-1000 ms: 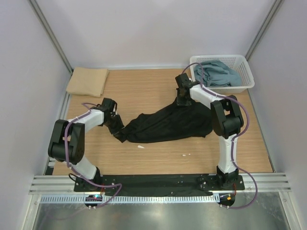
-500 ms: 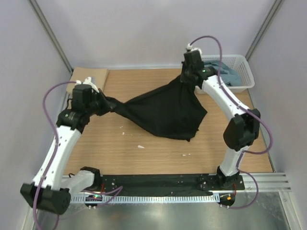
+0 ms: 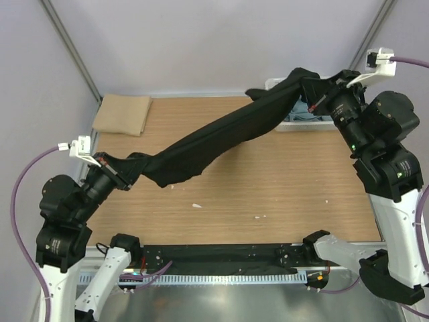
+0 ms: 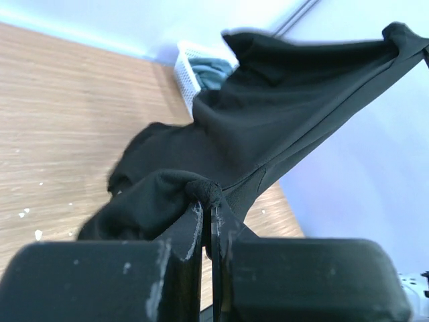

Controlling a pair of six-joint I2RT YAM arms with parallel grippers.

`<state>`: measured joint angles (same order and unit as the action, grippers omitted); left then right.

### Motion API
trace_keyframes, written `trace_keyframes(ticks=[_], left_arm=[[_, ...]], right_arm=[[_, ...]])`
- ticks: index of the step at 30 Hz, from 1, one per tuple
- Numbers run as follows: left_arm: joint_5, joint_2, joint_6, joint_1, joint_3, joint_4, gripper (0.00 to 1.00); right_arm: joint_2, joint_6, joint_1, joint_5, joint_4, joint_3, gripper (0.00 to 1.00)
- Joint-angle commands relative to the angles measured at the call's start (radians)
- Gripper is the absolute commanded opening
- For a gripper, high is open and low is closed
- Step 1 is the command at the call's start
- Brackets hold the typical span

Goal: Fold and stack the t-shirts
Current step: Flatten the tshirt out

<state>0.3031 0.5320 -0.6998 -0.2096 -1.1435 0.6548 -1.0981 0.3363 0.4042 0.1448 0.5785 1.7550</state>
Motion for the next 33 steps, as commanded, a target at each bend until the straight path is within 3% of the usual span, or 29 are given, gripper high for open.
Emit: trace_keyframes(ticks=[1, 9, 12, 19, 21, 24, 26, 27, 30, 32, 33], left_arm=[[-0.060, -0.003, 0.003, 0.004, -0.042, 0.097, 0.00], [-0.206, 0.357, 0.051, 0.004, -0.278, 0.135, 0.00], [-0.222, 0.507, 0.095, 0.004, -0.433, 0.078, 0.00], [-0.237, 0.767, 0.232, 0.009, -0.965, 0.141, 0.00], [-0.234, 0.770, 0.246, 0.009, -1.005, 0.131, 0.00], [-0.223, 0.717, 0.244, 0.007, -0.975, 0.112, 0.00], [-0.203, 0.624, 0.229, 0.007, -0.857, 0.092, 0.00], [-0.188, 0.590, 0.211, 0.009, -0.740, 0.074, 0.00], [-0.145, 0.409, 0.113, 0.009, -0.519, 0.069, 0.00], [-0.054, 0.311, 0.041, 0.007, -0.235, 0.065, 0.00], [-0.021, 0.196, -0.065, 0.009, -0.129, 0.065, 0.07]], right_arm=[[-0.069, 0.003, -0.015, 0.021, -0.077, -0.016, 0.01], [-0.293, -0.030, -0.016, 0.071, -0.239, 0.107, 0.01], [-0.385, -0.025, -0.018, 0.070, -0.330, 0.159, 0.01], [-0.580, 0.006, -0.021, 0.064, -0.286, 0.547, 0.01], [-0.583, 0.015, -0.021, 0.055, -0.287, 0.583, 0.01], [-0.522, 0.020, -0.021, 0.058, -0.286, 0.523, 0.01], [-0.413, 0.042, -0.021, 0.070, -0.289, 0.353, 0.01], [-0.370, 0.061, -0.021, 0.090, -0.292, 0.192, 0.01], [-0.156, 0.199, -0.021, 0.104, -0.269, -0.088, 0.01], [-0.004, 0.274, -0.021, 0.061, -0.218, -0.370, 0.01], [0.042, 0.291, -0.019, 0.050, -0.186, -0.538, 0.03]])
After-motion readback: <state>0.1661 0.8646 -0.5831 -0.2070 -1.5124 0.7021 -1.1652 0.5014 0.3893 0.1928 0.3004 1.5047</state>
